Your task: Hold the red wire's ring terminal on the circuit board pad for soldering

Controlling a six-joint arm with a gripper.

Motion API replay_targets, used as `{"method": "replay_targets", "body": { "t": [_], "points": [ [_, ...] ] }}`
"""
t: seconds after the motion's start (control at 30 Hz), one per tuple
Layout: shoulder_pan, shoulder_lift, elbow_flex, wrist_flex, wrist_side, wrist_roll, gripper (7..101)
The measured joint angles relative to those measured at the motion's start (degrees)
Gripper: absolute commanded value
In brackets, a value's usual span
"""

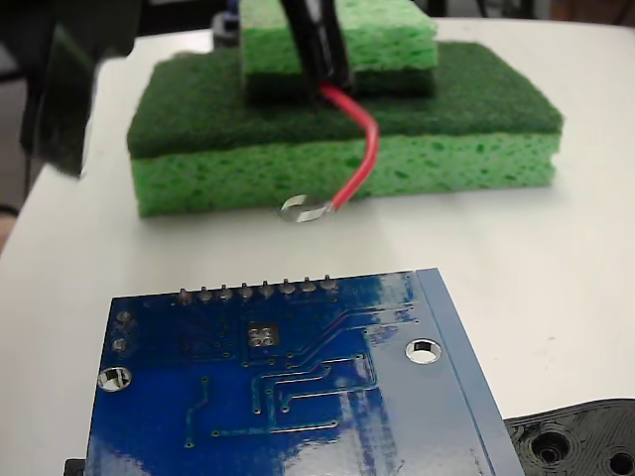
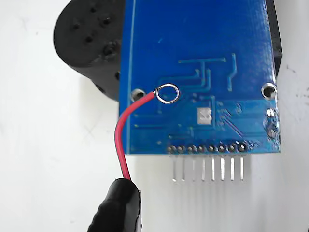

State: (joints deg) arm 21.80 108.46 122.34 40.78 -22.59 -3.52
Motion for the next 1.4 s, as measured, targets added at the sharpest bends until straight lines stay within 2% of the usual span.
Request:
{"method": "replay_targets", "body": {
  "t": [0.37,0.83,1.23,1.4],
  "points": [
    [-6.3,20.0,16.7,-4.4,11.7,5.9,100.3],
    [-19.0,41.7,33.5,-2.5,26.3,12.5,100.3],
    [-23.6,54.0,42.9,-0.9,30.6,10.1,100.3],
    [-23.8,62.7,47.1,3.2,30.4,8.9,100.3]
  ]
}}
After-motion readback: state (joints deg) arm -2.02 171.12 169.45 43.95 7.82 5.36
